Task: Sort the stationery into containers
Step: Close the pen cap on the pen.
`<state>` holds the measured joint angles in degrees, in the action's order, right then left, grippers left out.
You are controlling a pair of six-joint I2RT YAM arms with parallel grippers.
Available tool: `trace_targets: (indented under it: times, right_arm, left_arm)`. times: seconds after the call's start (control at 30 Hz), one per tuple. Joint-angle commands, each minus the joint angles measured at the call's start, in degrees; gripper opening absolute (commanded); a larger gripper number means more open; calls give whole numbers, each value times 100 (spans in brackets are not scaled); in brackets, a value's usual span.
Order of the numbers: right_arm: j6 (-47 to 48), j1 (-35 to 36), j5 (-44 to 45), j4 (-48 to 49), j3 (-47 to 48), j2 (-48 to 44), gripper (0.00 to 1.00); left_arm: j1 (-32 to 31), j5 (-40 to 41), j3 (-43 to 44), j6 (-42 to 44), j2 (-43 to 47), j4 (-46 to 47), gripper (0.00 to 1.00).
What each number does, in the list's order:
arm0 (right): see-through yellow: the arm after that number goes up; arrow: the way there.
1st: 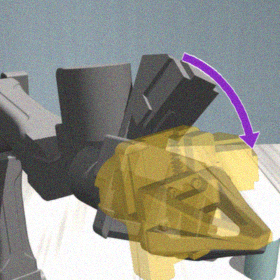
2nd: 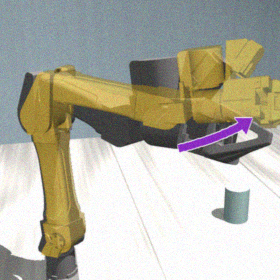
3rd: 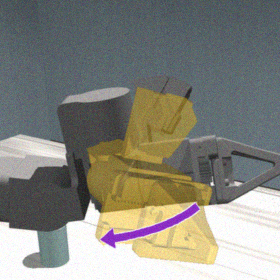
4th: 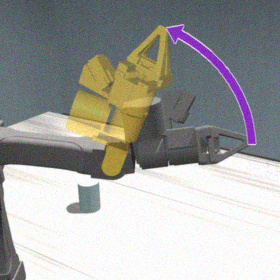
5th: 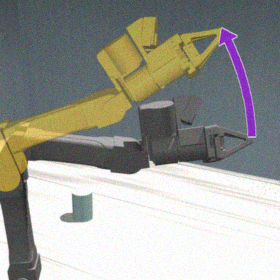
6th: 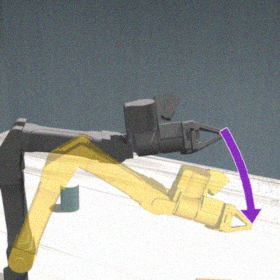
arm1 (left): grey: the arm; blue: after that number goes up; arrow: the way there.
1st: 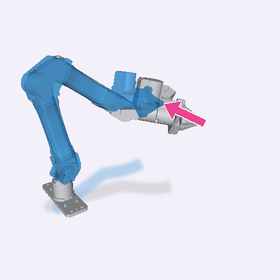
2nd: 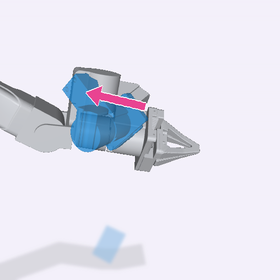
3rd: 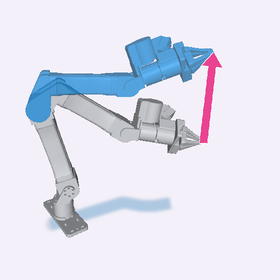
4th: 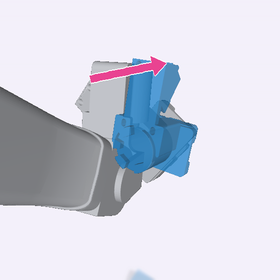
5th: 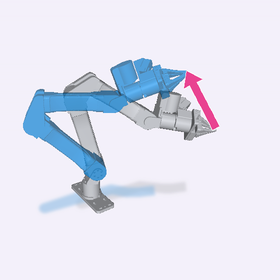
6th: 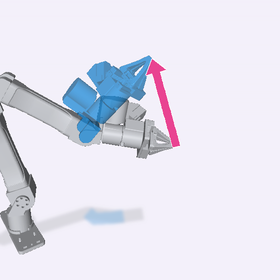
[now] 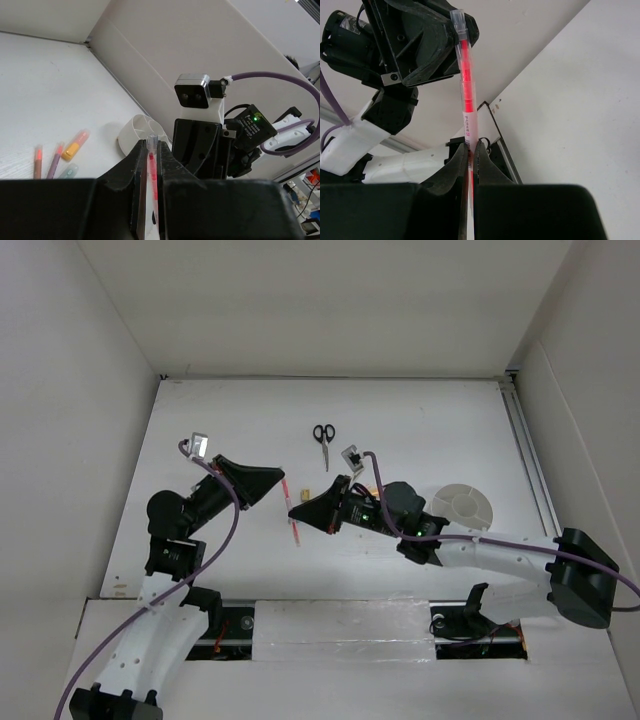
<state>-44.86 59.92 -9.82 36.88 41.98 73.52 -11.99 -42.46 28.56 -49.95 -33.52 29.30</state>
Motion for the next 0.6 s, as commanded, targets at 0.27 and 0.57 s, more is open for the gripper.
trace_targets:
  times: [0.27, 0.57]
  right_arm:
    - [-23, -77, 385, 170, 338, -162, 0]
    - [-75, -77, 385, 442, 451, -57, 0]
  left_arm:
    - [-32, -474, -95, 38, 100, 375, 0]
    - [-32, -474, -210, 144, 223, 427, 0]
